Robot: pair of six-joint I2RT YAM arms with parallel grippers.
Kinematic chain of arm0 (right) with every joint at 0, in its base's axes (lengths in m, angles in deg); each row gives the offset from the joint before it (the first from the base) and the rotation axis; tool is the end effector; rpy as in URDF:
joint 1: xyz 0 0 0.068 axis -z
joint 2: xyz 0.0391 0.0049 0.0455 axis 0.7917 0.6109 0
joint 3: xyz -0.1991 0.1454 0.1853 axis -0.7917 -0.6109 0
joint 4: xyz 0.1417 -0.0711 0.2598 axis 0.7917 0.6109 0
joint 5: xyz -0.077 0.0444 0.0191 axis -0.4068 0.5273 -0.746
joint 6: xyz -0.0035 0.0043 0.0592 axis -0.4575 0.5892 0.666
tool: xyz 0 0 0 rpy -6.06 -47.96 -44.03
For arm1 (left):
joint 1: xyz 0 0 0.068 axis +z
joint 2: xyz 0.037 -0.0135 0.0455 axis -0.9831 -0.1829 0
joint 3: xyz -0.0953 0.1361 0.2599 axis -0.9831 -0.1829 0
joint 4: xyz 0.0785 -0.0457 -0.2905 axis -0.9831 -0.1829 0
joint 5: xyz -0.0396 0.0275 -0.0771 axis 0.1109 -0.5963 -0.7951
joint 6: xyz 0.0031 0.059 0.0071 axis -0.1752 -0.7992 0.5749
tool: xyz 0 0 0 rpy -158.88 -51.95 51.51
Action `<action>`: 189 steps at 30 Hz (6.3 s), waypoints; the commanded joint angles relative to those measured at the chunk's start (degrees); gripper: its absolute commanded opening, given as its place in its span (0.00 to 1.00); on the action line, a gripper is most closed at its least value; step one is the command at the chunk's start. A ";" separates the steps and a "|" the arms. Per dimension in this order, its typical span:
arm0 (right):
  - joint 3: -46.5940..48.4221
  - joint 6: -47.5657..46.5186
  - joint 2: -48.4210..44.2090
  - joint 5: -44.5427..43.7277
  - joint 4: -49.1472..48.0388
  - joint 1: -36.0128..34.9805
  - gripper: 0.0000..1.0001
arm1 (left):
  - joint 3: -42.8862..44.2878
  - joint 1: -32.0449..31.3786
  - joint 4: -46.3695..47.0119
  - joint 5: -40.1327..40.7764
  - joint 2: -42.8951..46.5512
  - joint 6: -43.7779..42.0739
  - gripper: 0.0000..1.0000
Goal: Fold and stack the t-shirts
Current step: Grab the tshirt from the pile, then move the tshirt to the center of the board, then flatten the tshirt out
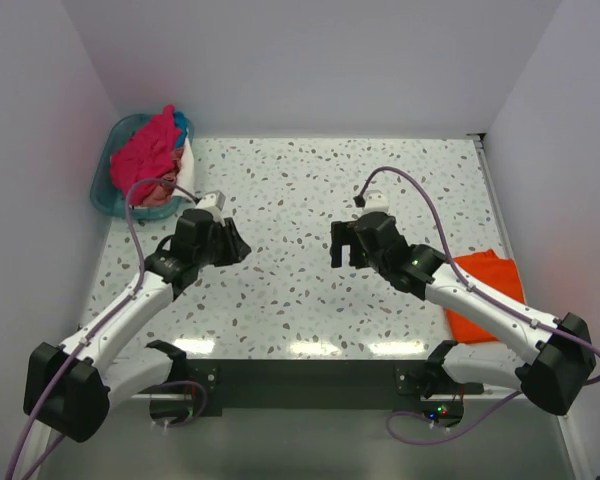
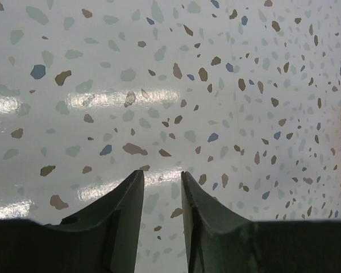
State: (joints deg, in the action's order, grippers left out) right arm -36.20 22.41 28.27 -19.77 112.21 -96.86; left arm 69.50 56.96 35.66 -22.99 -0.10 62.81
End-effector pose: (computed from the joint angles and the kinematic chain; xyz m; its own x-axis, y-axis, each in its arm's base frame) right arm 0.2138 0.1895 0.3004 -0.6114 0.0172 -0.7911 -0.2064 0.9617 0.1804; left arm 0.2344 -0.1008 0.2553 -0.7117 -0.2994 -0.6355 0.0552 0.8780 -0.4755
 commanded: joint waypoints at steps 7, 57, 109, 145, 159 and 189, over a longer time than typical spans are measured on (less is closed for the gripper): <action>1.01 -2.30 -2.69 -1.46 2.62 0.13 0.99 | 9.60 0.53 0.08 3.98 -4.95 -0.01 0.39; 7.42 -3.71 1.70 1.80 3.06 0.21 0.99 | 74.03 31.04 -7.92 6.19 -38.11 -7.47 0.00; -9.36 15.35 12.68 6.98 -10.12 -6.81 0.75 | -2.24 -8.96 9.91 3.55 -16.38 6.41 0.61; 5.57 5.35 -0.67 0.65 6.39 9.61 0.00 | 2.76 -5.98 4.39 2.06 -10.60 5.09 0.00; 35.61 -4.66 4.76 -1.11 14.13 16.82 0.00 | 28.82 8.00 -5.55 -4.36 -6.45 -1.67 0.00; 74.26 -8.64 28.53 20.94 -4.84 25.42 0.00 | 55.63 18.67 12.20 -19.07 -10.25 7.38 0.00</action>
State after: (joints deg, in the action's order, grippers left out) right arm 44.69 12.46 63.86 2.85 113.87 -77.36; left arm 134.48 81.88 40.10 -44.45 -16.27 70.74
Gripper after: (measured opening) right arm 0.011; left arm 0.017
